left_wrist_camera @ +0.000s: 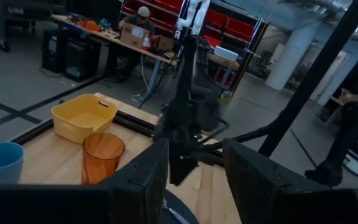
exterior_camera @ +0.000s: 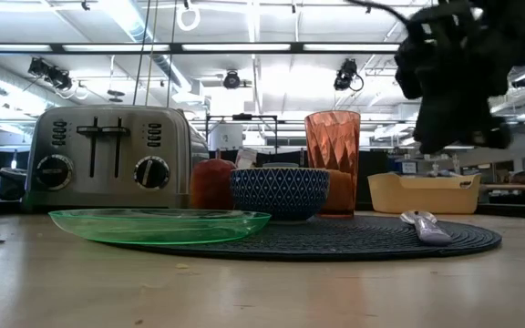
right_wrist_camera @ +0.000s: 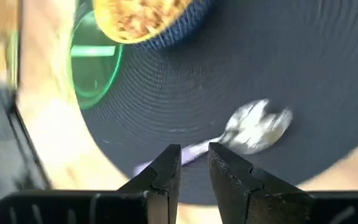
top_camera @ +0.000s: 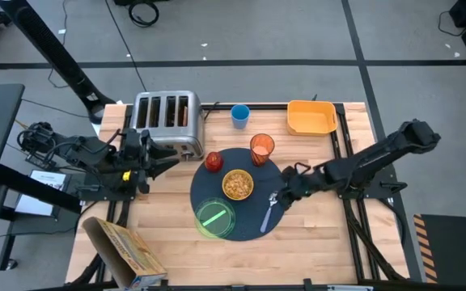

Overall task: Arrange a breakfast setting
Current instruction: Put the violet spoon from the cup to the right side of the yellow bowl on the placemat

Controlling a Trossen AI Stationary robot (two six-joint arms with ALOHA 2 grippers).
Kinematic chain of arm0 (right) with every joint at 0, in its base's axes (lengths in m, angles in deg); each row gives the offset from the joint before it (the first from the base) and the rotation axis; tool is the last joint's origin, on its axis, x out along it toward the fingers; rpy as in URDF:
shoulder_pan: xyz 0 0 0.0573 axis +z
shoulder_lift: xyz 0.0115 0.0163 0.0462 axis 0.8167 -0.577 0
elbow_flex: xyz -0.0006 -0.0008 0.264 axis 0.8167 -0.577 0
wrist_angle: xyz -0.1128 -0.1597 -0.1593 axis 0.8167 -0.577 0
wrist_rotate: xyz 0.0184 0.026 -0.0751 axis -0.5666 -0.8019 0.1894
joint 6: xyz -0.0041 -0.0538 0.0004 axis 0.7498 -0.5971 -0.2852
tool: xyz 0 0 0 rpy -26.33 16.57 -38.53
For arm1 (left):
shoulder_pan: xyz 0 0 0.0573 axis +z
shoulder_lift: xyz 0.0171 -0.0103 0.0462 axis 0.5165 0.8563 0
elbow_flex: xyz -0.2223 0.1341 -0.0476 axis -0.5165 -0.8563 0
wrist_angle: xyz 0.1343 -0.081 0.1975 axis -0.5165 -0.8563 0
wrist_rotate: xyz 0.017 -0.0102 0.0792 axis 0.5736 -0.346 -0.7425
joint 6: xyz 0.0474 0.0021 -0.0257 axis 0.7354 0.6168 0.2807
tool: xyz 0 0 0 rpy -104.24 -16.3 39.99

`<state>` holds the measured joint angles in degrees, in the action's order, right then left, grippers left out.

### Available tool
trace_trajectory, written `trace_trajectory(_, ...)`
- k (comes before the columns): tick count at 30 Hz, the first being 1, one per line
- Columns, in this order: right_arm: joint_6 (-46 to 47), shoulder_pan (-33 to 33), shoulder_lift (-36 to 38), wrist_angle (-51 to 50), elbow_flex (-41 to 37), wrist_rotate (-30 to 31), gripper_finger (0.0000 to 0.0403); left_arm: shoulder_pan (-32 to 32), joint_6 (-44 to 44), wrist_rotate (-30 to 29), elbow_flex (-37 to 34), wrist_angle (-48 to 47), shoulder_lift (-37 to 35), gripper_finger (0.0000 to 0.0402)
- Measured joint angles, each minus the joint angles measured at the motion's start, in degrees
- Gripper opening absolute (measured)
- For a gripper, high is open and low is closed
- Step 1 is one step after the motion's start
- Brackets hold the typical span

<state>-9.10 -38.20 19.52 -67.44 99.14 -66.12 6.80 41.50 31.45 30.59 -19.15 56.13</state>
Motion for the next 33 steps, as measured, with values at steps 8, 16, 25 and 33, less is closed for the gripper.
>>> trace_trajectory(8, 27.5, 4.5, -15.7, -3.7, 11.8, -1.0, 0.0101, 0.0, 3.4, 0.0, 0.0, -1.5, -0.1, 0.0160)
trace_trajectory(16, 40.8, 3.1, -26.3, -22.2, 24.0, -1.7, 0.0103, 0.0, 3.8, 2.6, 0.0, -6.0, -2.4, 0.0160)
trace_trajectory(25, 45.5, 0.4, -32.9, -17.0, 24.5, -6.3, 0.0118, 0.0, 4.9, 2.9, 0.1, -11.1, -6.3, 0.0160)
trace_trajectory(33, 47.0, 0.0, -33.2, -16.9, 24.6, -5.2, 0.0076, 0.0, 6.1, 6.1, 0.1, -11.8, -8.3, 0.0160)
